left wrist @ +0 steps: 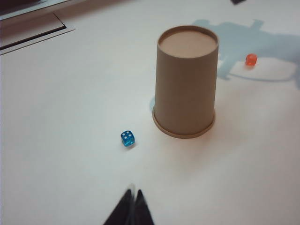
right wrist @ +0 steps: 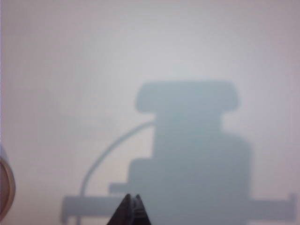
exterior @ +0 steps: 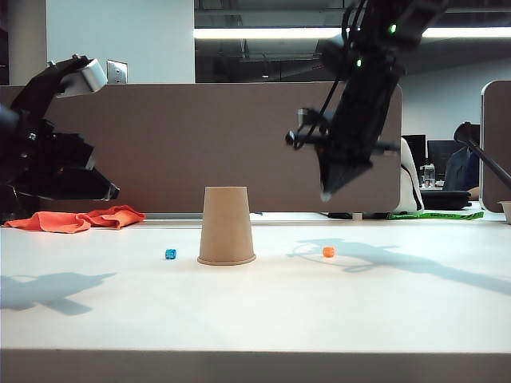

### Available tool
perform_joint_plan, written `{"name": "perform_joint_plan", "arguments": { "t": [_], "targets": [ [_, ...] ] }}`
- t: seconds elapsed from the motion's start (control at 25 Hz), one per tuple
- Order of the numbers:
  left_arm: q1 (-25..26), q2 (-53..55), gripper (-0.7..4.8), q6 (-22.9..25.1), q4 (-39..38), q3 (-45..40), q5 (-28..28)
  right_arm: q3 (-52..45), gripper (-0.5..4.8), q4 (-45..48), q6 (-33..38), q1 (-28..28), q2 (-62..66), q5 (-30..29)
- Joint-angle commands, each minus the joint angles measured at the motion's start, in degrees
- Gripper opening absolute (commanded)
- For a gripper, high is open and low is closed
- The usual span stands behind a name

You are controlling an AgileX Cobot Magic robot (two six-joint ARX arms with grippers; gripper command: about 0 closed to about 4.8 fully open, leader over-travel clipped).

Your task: Throw the dice onto the paper cup, compare its value with the values of the other dice on the table, place the die with the higher value on the paper cup, and take no action if both dice have the same value.

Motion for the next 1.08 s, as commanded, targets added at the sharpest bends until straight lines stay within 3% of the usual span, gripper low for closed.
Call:
{"name": "perform_joint_plan", "arguments": {
  "t": [0.04,0.32,0.68,1.08],
  "targets": [
    [0.0,-0.1,-0.05,-2.5,1.6,0.3,0.0,0.3,-0.08,1.1,-1.7,0.0,-2.4,2.8],
    [0.0,-0.1,-0.05,-4.0,1.6,0.3,0.0,-0.7,-0.08,-1.9,-3.1,0.0,-4.9,2.2],
    [0.0,-0.2,-0.05,-5.4,2.6,0.3,0.1,-26.9,-0.06,20.2,-2.6,0.0,-18.1,2.1],
    [0.0,-0.2,-0.05,-7.7,4.1,0.2,0.1,-39.9,-0.06,32.4,-2.6,0.0,-26.1,0.8]
  ]
}}
